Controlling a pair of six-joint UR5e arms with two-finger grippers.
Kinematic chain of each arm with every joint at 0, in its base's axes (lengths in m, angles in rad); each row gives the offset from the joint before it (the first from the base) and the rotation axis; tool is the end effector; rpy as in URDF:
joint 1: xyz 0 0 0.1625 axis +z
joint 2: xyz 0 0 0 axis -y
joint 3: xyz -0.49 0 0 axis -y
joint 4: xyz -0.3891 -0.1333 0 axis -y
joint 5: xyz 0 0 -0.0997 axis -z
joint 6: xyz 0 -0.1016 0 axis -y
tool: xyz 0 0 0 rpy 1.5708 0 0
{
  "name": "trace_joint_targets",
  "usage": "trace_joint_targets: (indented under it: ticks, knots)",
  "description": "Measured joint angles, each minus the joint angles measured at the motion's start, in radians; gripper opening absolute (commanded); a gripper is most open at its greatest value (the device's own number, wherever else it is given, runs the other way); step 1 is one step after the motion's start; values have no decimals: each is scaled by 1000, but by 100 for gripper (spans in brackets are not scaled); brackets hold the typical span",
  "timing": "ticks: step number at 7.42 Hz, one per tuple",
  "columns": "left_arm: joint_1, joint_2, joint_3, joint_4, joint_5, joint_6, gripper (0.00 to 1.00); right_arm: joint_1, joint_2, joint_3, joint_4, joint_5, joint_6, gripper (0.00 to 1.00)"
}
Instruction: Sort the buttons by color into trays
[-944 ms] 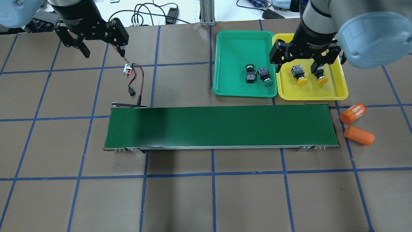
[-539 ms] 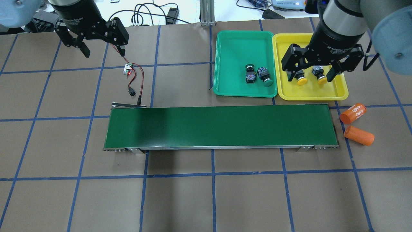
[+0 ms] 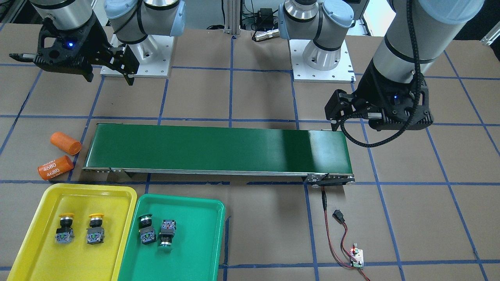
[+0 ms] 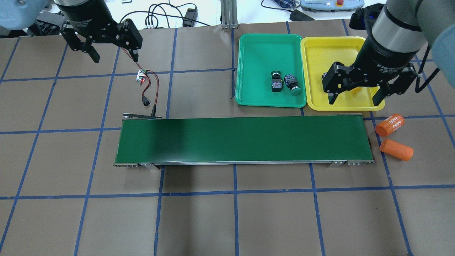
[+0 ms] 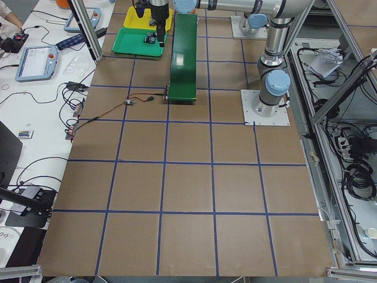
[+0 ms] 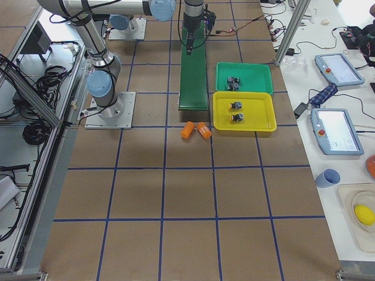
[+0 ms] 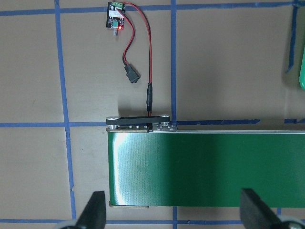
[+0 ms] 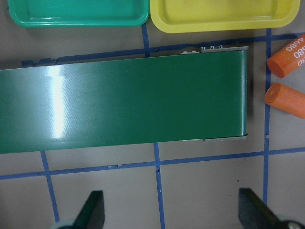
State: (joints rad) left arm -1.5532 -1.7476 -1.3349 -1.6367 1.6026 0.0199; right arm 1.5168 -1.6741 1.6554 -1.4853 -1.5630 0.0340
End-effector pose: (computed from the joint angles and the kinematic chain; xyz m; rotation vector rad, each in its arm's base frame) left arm -0.1200 -0.5758 0.5656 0.0038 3.1099 0.0115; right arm 0.1106 -0.4378 0.5491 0.1381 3.1283 0.1045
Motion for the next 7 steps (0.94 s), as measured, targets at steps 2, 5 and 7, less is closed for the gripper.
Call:
trace_joint_targets:
  ticks: [2, 5, 7]
  knots:
    - [0, 1, -1, 0, -19, -1, 100, 0, -2, 1, 2, 2, 0, 100]
    - [0, 1, -4, -1, -34, -2, 100, -1, 0, 3, 4, 1, 0, 100]
    - [2, -1, -4, 0, -34, 0, 100, -1, -2, 2, 0, -1, 0, 100]
